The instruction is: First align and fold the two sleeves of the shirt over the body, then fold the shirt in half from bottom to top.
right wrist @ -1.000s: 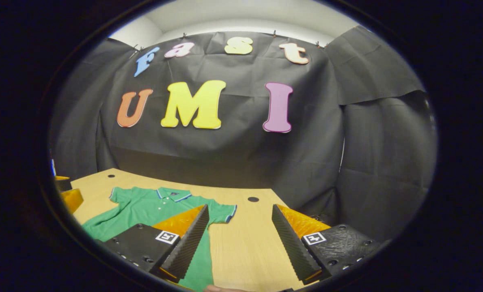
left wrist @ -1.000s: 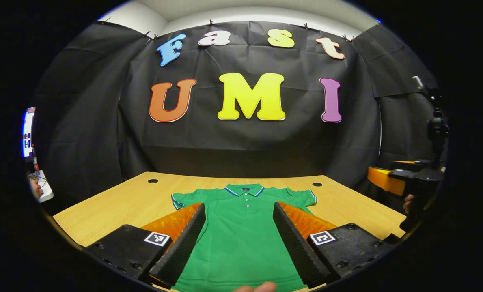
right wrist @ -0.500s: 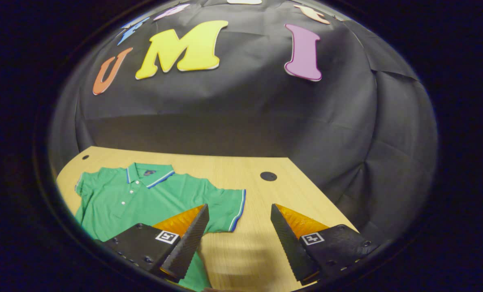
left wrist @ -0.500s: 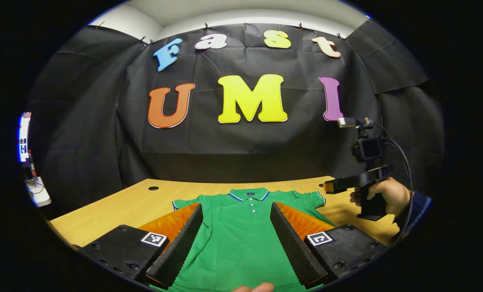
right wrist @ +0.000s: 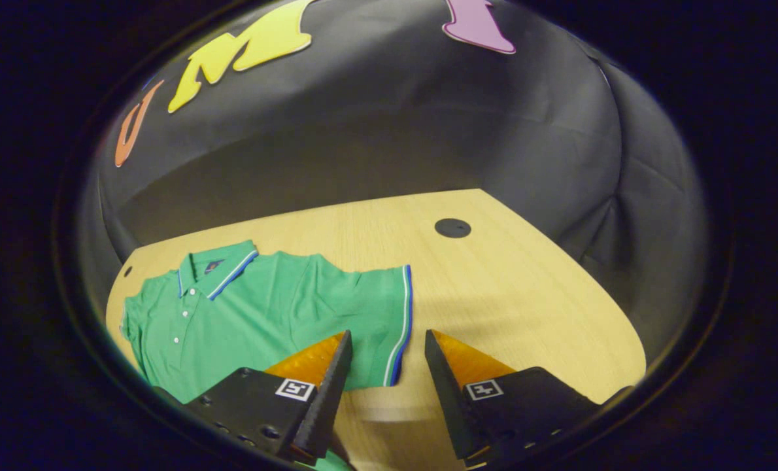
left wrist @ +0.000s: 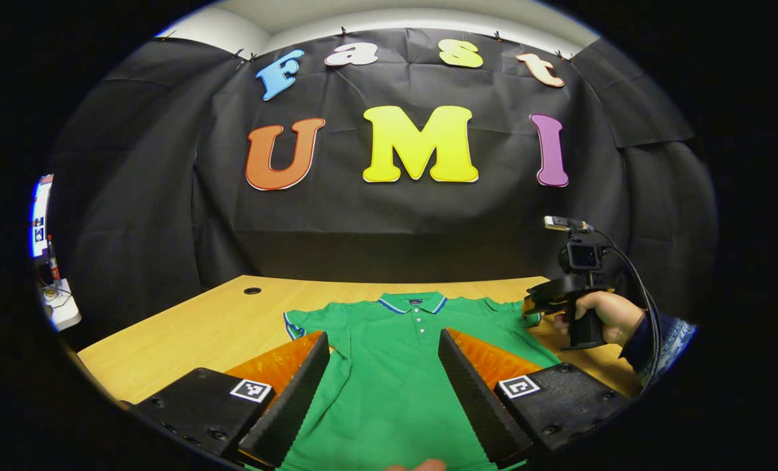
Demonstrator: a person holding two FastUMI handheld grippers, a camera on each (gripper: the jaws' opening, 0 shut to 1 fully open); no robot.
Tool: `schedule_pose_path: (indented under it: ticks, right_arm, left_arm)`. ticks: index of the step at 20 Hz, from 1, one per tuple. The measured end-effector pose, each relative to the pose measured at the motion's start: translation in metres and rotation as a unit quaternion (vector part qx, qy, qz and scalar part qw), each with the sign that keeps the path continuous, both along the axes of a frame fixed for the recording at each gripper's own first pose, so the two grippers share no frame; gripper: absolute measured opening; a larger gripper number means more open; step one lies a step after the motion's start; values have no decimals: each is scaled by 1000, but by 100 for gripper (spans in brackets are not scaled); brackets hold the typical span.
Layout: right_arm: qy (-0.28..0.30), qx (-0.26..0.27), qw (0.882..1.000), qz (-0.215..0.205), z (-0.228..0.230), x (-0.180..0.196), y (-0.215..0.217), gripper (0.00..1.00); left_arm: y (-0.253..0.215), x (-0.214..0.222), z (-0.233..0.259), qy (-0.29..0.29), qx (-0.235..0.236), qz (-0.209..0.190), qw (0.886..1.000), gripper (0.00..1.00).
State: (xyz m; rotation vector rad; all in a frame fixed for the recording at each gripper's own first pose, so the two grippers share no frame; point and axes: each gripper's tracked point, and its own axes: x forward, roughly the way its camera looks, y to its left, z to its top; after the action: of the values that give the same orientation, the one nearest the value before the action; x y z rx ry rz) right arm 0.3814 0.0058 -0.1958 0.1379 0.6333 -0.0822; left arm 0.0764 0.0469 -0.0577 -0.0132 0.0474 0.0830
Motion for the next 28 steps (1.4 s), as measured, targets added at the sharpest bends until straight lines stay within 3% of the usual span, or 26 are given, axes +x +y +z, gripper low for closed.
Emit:
schedule_pose_path:
  ticks: [3,5,6,8,10,12,18,21,24,26,27,28]
  right_arm:
    - [8,3,1000,-4,-5,3,3,60]
    - [12,3,1000,-1,-4,5,4,46]
    - [11,1,1000,1,-4,7,6,32]
    - [8,-19,1000,8,-3,9,7,25]
    - [-3,-58,998,17,3,10,5,6]
    - [-23,-97,994,37,15,12,9,6]
    - [-83,-153,981,85,58,11,43,6]
    - [-102,-208,961,149,65,3,80,6]
    - [-127,-270,930,213,62,-5,119,6]
    - [-118,-258,929,237,52,-17,143,6]
    - [-114,-241,933,243,48,-20,155,8]
    - [-108,-228,937,243,45,-22,159,36]
  left_arm:
    - [0,2,-4,5,-4,-2,1000,100]
    - [0,2,-5,9,-3,-1,1000,100]
    - [0,2,-4,8,-3,0,1000,100]
    - [1,2,-5,8,-3,1,1000,100]
    - [0,2,-6,9,-5,0,1000,100]
    - [0,2,-7,13,-6,0,1000,100]
    - [2,2,-9,19,-10,5,1000,100]
    - [5,1,-7,18,-8,11,1000,100]
    - [16,2,-6,15,-7,29,999,100]
    - [20,1,-6,17,-10,37,999,100]
    - [21,0,-6,18,-13,37,999,100]
    - [20,0,-5,18,-17,34,999,100]
